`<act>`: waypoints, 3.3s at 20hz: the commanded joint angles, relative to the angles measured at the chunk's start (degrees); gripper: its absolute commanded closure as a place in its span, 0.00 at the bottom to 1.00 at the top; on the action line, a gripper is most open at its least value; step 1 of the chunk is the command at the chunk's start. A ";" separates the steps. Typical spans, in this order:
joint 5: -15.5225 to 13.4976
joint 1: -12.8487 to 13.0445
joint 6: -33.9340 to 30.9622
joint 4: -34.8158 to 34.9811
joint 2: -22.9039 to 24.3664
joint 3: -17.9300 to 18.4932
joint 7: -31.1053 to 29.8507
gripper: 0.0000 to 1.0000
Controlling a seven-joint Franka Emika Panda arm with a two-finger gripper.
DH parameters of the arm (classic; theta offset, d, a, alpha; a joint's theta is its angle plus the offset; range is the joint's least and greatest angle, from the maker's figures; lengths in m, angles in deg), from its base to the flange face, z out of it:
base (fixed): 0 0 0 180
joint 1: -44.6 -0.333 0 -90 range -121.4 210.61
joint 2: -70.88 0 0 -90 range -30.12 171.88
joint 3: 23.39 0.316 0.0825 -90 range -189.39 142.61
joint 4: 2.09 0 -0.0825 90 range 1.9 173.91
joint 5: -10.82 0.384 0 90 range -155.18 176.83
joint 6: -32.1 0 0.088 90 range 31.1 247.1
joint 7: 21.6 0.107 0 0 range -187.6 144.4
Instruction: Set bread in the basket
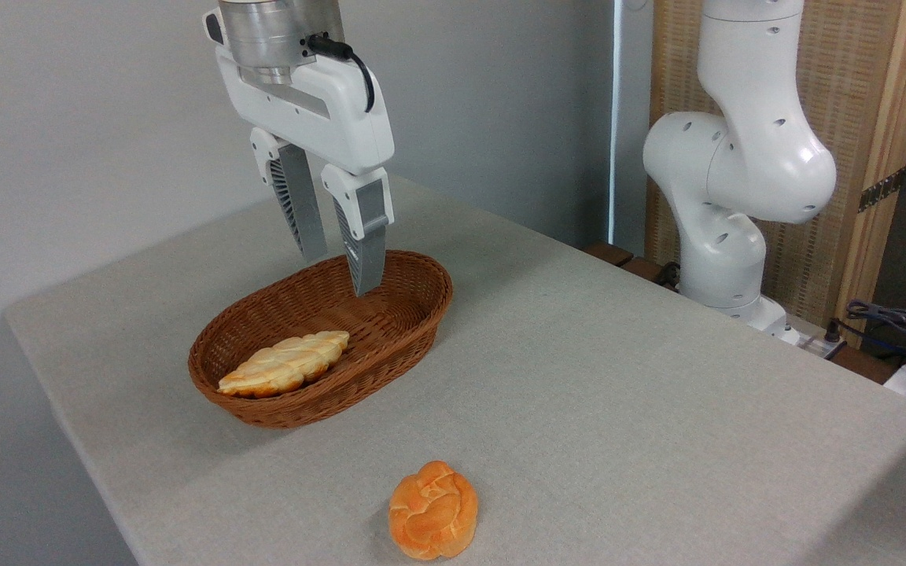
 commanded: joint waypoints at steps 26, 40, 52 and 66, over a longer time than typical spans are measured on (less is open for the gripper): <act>0.38 -1.59 15.61 20.89 12.17 9.10 12.35 0.00; -0.93 -1.06 43.39 37.77 10.67 9.99 12.43 0.00; -0.32 -1.15 48.12 37.77 6.28 10.16 15.86 0.00; -0.23 -1.59 50.42 37.69 4.78 12.89 26.58 0.00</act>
